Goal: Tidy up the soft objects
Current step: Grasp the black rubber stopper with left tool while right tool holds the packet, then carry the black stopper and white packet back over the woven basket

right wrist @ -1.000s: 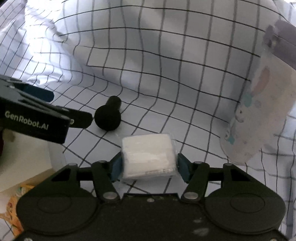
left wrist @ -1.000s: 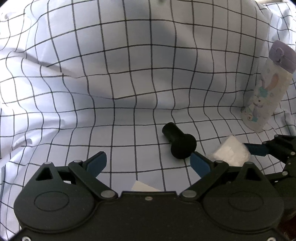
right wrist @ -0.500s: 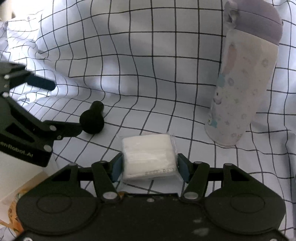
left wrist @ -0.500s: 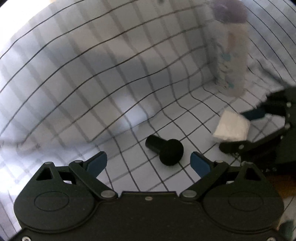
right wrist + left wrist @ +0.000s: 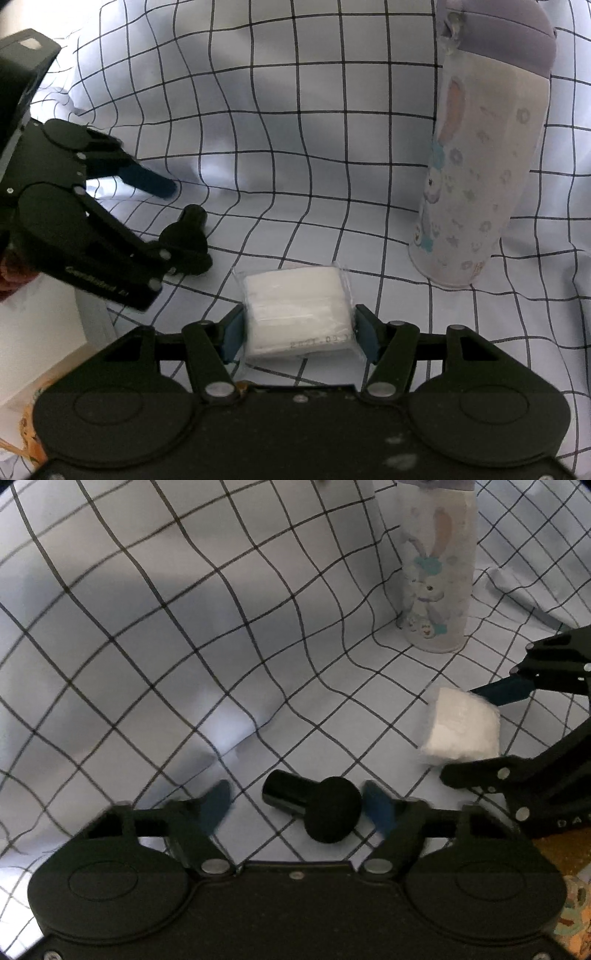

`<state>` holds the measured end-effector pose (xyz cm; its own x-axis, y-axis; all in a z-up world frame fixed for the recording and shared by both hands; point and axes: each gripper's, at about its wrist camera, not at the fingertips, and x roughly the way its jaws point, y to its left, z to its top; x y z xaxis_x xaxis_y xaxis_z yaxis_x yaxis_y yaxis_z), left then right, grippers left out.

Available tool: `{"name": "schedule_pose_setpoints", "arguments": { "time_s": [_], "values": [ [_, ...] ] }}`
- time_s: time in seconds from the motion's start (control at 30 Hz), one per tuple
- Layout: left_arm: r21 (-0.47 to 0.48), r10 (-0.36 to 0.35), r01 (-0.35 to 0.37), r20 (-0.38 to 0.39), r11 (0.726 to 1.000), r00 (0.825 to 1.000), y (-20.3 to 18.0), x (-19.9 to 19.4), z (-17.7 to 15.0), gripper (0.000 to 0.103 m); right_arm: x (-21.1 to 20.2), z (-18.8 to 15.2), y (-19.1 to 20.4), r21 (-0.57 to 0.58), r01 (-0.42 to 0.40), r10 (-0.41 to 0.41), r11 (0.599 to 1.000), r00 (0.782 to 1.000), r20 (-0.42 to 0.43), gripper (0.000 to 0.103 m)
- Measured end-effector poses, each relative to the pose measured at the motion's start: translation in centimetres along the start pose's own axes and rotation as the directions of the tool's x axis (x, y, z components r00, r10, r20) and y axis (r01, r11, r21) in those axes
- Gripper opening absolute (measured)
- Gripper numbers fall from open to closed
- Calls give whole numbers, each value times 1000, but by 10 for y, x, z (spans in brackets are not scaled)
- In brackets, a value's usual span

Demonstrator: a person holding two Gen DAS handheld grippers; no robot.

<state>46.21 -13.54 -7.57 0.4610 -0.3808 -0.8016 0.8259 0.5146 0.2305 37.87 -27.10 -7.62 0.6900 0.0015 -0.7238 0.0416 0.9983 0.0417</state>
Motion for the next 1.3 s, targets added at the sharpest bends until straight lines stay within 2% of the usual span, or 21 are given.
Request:
{"name": "schedule_pose_setpoints", "arguments": {
  "time_s": [0.23,0.37,0.47,0.63,0.73,0.83,0.9,1.03,1.17,1.3],
  "values": [
    [7,-31,31,-9,999,999,-1,1,0,55,0,0,0,2,2,-2,1000,1000,2,61],
    [-9,-40,40,-4,999,999,-6,-2,1,55,1,0,1,-1,3,-3,1000,1000,2,61],
    [-17,26,-27,-48,999,999,-17,0,5,55,0,-1,1,1,5,-5,1000,1000,6,61],
    [-138,72,-87,-110,987,991,-18,2,13,55,-2,0,-3,39,31,-32,999,999,18,61],
    [-228,79,-102,-109,968,991,-13,-3,19,55,-5,1,-8,70,38,-39,997,999,26,61],
    [-275,109,-128,-85,953,990,-13,-10,24,55,-10,2,-15,98,103,-106,990,994,20,60],
    [-311,108,-121,-58,943,992,-16,-17,28,55,-19,0,-21,108,143,-147,984,989,26,60],
    [-326,126,-131,-37,936,991,-34,-25,37,55,-42,-7,-30,118,206,-210,971,977,24,60],
    [-335,93,-92,-12,938,996,-58,-32,44,55,-69,-17,-41,128,279,-285,952,958,31,60],
    [-317,58,-54,3,947,998,-85,-32,51,55,-90,-31,-49,144,314,-319,938,948,10,60]
  ]
}}
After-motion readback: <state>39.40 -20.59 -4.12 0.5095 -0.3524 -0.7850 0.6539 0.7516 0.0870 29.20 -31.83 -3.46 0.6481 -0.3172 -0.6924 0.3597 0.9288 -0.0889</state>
